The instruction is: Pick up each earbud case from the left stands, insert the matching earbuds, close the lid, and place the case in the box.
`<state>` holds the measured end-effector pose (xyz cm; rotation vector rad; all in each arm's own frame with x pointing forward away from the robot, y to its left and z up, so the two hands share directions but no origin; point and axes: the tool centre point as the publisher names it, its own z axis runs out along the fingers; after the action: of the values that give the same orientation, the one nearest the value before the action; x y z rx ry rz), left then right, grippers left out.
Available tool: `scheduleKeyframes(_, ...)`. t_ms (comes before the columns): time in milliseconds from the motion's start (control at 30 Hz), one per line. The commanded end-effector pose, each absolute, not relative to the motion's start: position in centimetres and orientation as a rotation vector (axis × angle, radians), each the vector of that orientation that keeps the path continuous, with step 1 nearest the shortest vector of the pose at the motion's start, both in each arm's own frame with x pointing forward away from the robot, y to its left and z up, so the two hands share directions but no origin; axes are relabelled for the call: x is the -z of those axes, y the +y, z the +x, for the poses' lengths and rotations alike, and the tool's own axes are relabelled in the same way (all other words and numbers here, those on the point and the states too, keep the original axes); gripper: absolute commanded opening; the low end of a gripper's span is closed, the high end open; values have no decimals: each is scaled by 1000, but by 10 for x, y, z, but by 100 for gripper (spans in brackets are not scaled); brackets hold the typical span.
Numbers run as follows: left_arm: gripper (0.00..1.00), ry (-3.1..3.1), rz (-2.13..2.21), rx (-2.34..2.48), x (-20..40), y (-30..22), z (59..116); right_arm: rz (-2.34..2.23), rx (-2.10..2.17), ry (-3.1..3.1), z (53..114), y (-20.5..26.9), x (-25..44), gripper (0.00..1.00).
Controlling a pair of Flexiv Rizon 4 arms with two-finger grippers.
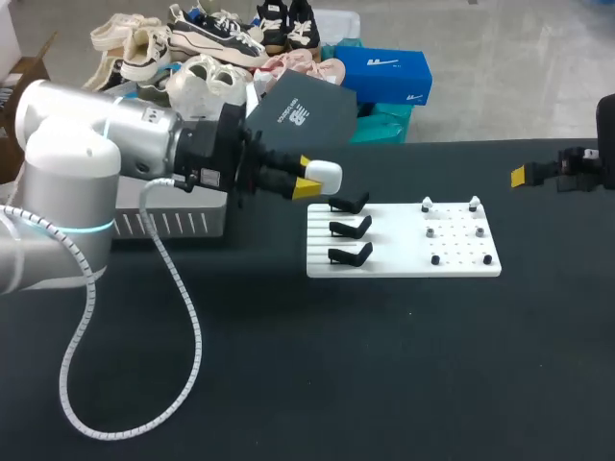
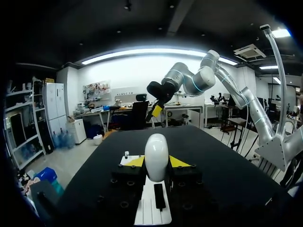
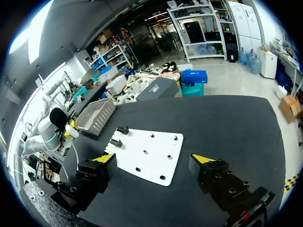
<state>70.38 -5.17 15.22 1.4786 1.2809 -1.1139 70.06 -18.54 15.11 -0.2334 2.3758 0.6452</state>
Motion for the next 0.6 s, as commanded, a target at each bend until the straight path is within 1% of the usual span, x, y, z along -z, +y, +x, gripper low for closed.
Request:
scheduleKeyframes(33, 0, 1323, 1387, 1016, -152, -51, 699, -237, -649, 2373, 701, -186, -150, 100)
scheduleKeyframes(500, 0, 1323, 1387, 1016, -152, -51, 699, -237, -649, 2373, 701, -186, -150, 100)
scheduleKeyframes(600, 0, 1294, 1401, 1102, -147, -63, 696, -237, -649, 2373, 701, -186, -150, 100)
